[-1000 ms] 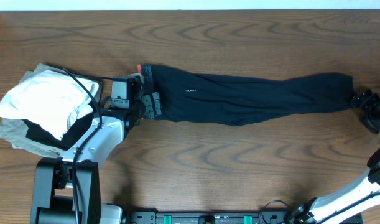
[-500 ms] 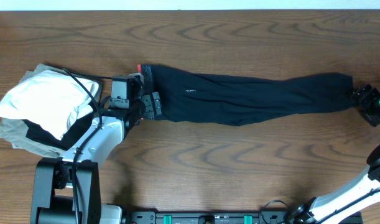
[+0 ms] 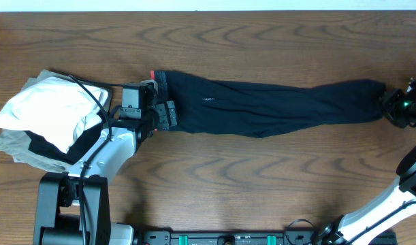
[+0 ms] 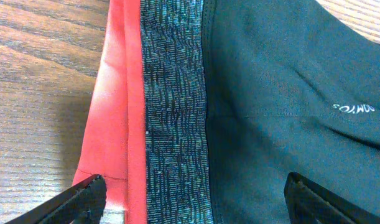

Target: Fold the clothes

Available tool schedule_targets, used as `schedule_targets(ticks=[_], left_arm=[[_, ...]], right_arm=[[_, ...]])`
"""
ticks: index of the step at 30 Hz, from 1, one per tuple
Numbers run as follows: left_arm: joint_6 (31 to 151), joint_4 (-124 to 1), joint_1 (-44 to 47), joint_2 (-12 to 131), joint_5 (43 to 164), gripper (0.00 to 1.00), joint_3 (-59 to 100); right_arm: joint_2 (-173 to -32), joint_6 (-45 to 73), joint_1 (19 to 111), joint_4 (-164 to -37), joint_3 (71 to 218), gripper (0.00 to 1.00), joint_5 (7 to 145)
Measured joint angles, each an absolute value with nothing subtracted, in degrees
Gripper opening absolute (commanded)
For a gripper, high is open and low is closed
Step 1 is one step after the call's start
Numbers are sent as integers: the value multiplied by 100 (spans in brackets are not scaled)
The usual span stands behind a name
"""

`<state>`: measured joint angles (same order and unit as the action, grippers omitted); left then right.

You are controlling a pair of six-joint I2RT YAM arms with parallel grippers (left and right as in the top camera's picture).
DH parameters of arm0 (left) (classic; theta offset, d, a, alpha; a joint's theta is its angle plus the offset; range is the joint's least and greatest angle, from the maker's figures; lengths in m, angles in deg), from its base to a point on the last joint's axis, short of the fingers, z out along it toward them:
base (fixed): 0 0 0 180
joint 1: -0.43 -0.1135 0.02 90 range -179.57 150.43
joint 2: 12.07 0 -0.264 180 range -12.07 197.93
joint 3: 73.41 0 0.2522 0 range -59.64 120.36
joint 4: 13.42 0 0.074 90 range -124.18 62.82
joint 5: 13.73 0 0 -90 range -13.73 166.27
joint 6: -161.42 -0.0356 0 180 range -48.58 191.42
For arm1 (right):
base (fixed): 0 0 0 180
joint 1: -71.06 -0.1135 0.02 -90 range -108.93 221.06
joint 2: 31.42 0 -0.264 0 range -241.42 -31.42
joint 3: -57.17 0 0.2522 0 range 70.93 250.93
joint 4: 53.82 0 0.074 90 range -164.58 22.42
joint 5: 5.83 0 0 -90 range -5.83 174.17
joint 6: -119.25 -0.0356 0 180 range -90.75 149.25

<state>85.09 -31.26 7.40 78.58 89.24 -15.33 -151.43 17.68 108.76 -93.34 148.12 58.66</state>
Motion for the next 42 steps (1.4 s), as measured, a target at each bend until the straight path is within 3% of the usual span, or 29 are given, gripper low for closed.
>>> schedule_targets(ticks=[9, 15, 23, 29, 42], left_arm=[[8500, -3134, 740, 7740, 8924, 91, -1533], [8487, -3344, 740, 6866, 8922, 91, -1533], [8487, -4020, 740, 6333, 8924, 92, -1529], [8487, -4319, 740, 6335, 8922, 92, -1529], [8487, -4643, 740, 6335, 8922, 92, -1529]], right_arm=[[-15250, 1545, 10972, -9347, 14812, 1, 5780], [-15080, 1464, 11431, -9679, 14812, 1, 5874], [-13832, 1484, 11586, -10215, 14841, 1, 6386], [-13088, 1582, 10629, -11039, 14919, 1, 7175], [-13018, 1624, 8133, -11620, 14921, 1, 8049]])
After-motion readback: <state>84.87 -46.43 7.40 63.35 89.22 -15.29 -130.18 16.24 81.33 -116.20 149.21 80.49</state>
